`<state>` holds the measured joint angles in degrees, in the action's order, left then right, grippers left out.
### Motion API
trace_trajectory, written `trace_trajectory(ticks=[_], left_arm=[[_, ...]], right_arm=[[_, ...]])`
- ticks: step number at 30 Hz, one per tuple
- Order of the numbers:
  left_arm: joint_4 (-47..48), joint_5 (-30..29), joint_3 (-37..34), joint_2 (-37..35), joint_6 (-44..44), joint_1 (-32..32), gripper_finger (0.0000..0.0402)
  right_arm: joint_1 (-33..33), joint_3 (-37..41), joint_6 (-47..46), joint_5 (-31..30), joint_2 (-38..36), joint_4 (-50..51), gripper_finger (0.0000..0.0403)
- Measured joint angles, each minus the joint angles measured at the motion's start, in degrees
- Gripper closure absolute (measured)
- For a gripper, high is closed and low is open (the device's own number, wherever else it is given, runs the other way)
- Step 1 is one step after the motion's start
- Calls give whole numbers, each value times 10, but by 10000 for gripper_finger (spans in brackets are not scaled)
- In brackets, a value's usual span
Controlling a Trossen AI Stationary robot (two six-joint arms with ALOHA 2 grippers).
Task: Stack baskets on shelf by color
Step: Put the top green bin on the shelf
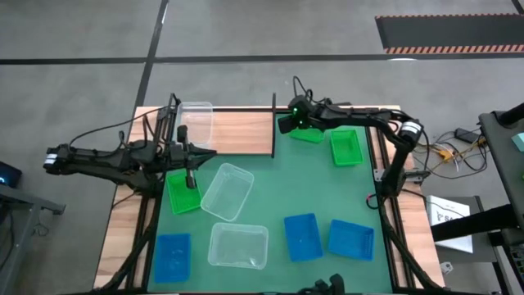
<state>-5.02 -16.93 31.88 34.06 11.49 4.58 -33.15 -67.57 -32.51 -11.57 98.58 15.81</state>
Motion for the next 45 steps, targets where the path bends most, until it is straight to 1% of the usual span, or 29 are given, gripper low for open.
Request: trace_trajectory(ticks=[3, 10, 15, 20, 27, 31, 37, 40, 42, 45], left_arm=[[0, 0, 0, 0, 0, 0, 394], [0, 0, 0, 3, -1, 0, 394], [0, 0, 0, 8, -3, 0, 394], [0, 1, 0, 8, -6, 0, 394], [0, 1, -3, 11, -8, 0, 394], [-1, 1, -3, 14, -8, 0, 394], [-4, 1, -3, 15, -8, 0, 394], [-5, 1, -3, 16, -8, 0, 394], [-5, 1, -4, 17, -8, 0, 394], [-6, 1, -4, 18, -8, 0, 394]], right_arm=[[1, -5, -2, -16, 9, 6, 262], [4, -4, -9, -15, 19, 7, 273], [5, -3, 0, -15, 15, 55, 281], [16, -3, 10, 10, 5, 86, 290], [32, -3, 18, 11, -4, 96, 301], [33, 2, 21, 5, -3, 93, 323], [36, 4, 32, -5, -5, 100, 385], [41, -10, 46, -6, -9, 126, 388], [45, -31, 63, -23, -12, 162, 389], [49, -78, 95, -74, -23, 221, 391]])
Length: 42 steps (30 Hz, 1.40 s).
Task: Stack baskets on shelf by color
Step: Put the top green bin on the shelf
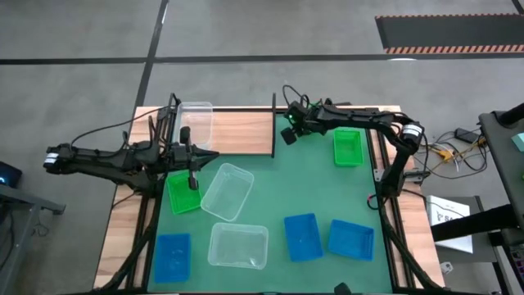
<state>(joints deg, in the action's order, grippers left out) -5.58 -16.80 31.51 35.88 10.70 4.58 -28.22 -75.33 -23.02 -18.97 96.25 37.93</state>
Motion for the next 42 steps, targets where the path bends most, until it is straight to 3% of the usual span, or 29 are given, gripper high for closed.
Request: trace_trajectory(ticks=[5, 17, 21, 27, 33, 42], left_arm=[[0, 0, 0, 1, 0, 0, 394], [-1, 2, 0, 1, 0, 0, 394], [-10, 2, 0, 0, 0, 0, 394], [-36, 43, 0, -3, -13, 0, 394], [-48, 124, 0, -11, -13, 1, 394], [-48, 135, 0, -23, -13, 1, 394]], right_arm=[[2, -102, 68, -45, -13, 69, 392], [41, -319, 217, -42, -13, 115, 392], [70, -362, 276, -10, -9, 91, 392], [119, -364, 372, 87, 10, 57, 392], [166, -333, 457, 90, 50, 22, 392], [173, -331, 497, 135, 149, -65, 392]])
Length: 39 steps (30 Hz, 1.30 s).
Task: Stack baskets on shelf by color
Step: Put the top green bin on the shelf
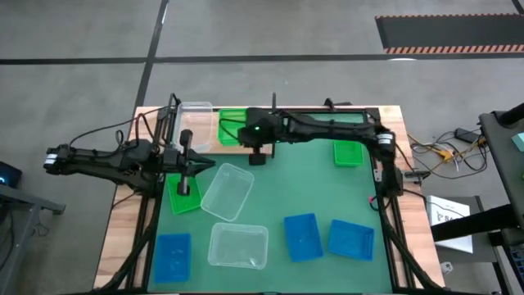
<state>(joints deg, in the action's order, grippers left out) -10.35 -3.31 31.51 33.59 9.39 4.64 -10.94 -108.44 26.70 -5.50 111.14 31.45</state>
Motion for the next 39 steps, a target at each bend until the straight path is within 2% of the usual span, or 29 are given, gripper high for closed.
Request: trace_trajectory(ticks=[5, 13, 28, 39], left_arm=[[1, 0, 0, -1, 0, 0, 394], [2, 0, 0, -1, 0, 0, 394], [0, 1, 0, -1, 1, 0, 394], [0, 1, 0, -1, 1, 0, 394]], right_arm=[[-11, 0, 19, 0, 50, -56, 392], [-26, -4, 14, 0, 90, -82, 392], [-26, -5, 10, 0, 101, -82, 390], [-26, -5, 7, 17, 101, -80, 354]])
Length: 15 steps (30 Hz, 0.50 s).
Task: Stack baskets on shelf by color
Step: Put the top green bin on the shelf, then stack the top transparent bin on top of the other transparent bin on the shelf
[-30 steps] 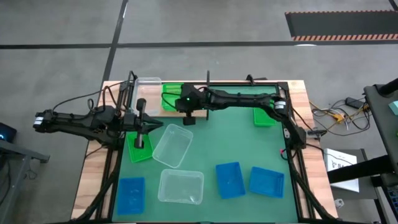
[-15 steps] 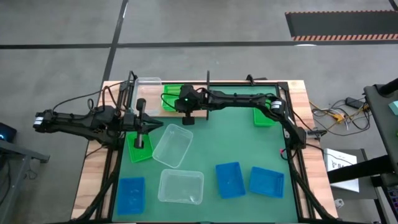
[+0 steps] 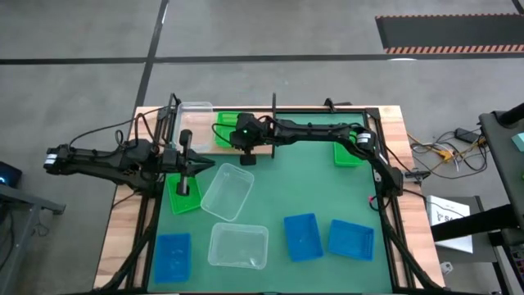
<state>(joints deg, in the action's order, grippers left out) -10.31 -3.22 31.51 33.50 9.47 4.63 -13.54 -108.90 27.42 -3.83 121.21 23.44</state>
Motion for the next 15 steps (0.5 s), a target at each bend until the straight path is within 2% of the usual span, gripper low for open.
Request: trace_trajectory(ticks=[8, 15], left_arm=[[2, 0, 0, 0, 0, 0, 394], [0, 0, 0, 5, -1, 0, 394]], right_arm=[[0, -15, -15, -5, -2, 59, 323], [23, -47, -24, -2, -31, 150, 329]])
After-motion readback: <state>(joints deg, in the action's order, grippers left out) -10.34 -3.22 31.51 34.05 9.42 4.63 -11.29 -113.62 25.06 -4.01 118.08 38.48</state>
